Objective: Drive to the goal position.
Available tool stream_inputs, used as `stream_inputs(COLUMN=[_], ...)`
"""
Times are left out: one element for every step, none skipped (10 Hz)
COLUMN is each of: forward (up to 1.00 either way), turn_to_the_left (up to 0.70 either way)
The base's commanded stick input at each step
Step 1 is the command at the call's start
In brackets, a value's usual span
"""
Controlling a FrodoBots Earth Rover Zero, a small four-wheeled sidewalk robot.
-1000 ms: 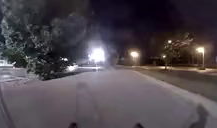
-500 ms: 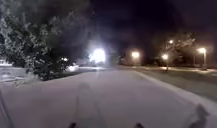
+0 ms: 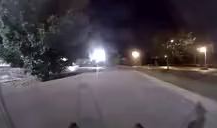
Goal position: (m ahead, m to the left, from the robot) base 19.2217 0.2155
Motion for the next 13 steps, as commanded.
stream_inputs(forward=[0.50, 0.50, 0.50, 0.50, 0.50, 0.50, 0.50, 0.50, 0.50, 0.50, 0.50, 0.50, 0.50], turn_to_the_left=[-0.50, -0.13, 0.00, 0.00, 0.00, 0.00, 0.00, 0.00, 0.00, 0.00, 0.00, 0.00, 0.00])
